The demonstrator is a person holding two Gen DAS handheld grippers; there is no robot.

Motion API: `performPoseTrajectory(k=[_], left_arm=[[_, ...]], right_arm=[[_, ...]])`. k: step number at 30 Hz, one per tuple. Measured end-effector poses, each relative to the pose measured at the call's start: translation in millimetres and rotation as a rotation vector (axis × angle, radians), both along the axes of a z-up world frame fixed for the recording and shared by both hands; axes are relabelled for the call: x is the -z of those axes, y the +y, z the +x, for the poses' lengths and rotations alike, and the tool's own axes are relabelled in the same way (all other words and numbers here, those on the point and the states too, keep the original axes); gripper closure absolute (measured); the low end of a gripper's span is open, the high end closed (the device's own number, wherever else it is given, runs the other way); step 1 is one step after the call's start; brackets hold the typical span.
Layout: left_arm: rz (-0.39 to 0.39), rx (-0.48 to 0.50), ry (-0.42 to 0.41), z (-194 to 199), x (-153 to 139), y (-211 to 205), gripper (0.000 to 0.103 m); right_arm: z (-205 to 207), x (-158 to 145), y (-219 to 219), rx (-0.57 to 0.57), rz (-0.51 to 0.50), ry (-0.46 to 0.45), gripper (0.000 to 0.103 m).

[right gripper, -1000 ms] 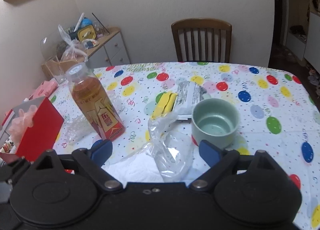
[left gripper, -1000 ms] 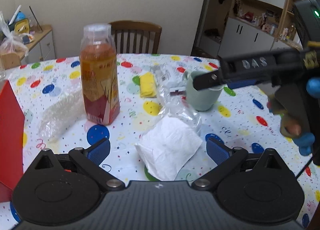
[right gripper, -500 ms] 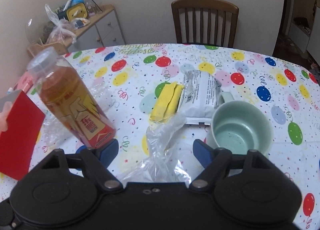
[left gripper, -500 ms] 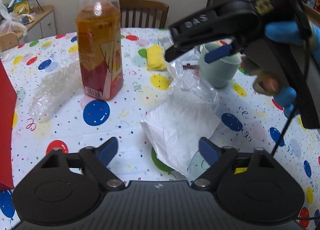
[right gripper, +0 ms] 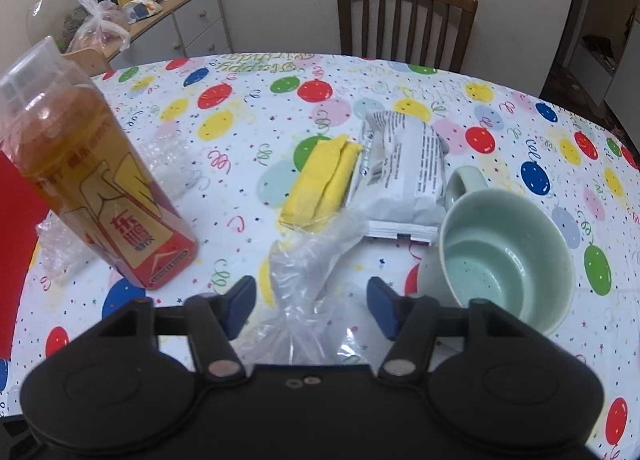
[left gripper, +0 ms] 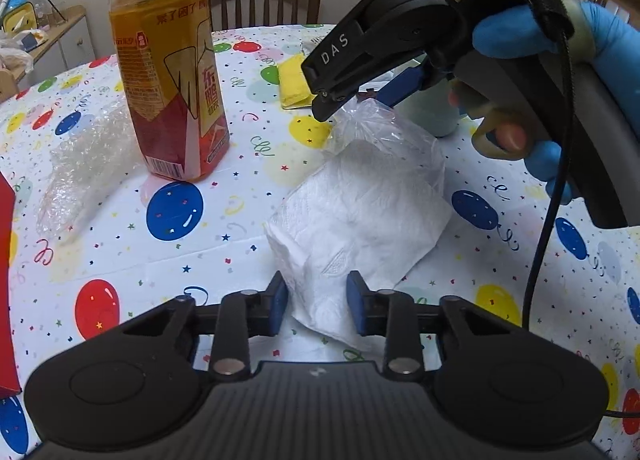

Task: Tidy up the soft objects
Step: 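Grasp the white tissue with the left tool while the right tool grasps the clear plastic bag, then carry the tissue with the left tool while the right tool carries the plastic bag over the box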

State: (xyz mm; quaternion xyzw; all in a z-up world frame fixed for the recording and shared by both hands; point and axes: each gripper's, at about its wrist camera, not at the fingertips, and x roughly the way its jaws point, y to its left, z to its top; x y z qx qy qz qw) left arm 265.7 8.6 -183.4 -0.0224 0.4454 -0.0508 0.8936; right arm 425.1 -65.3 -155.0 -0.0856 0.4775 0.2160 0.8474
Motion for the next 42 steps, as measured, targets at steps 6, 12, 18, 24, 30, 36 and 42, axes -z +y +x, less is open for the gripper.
performPoseTrajectory(k=[6, 12, 18, 24, 30, 36, 42], left_arm=[[0.002, 0.014, -0.009, -4, -4, 3, 0.093], [-0.003, 0.033, -0.047, -14, -13, 7, 0.100], [-0.040, -0.006, -0.077, -29, -29, 22, 0.101], [-0.073, -0.057, -0.128, -49, -54, 41, 0.102], [-0.101, -0.118, -0.160, -64, -76, 59, 0.102], [-0.121, -0.144, -0.193, -81, -96, 73, 0.102], [-0.113, -0.159, -0.216, -97, -111, 82, 0.102]], right_arm=[[0, -1, -4, 0.004, 0.012, 0.004, 0.072], [-8, -6, -8, 0.003, 0.020, -0.013, 0.074], [-22, -18, -15, -0.016, 0.031, -0.038, 0.075], [-40, -33, -24, -0.029, 0.044, -0.075, 0.075], [-67, -48, -36, -0.074, 0.052, -0.090, 0.075], [-101, -66, -46, -0.118, 0.072, -0.087, 0.075], [-134, -86, -48, -0.154, 0.114, -0.079, 0.075]])
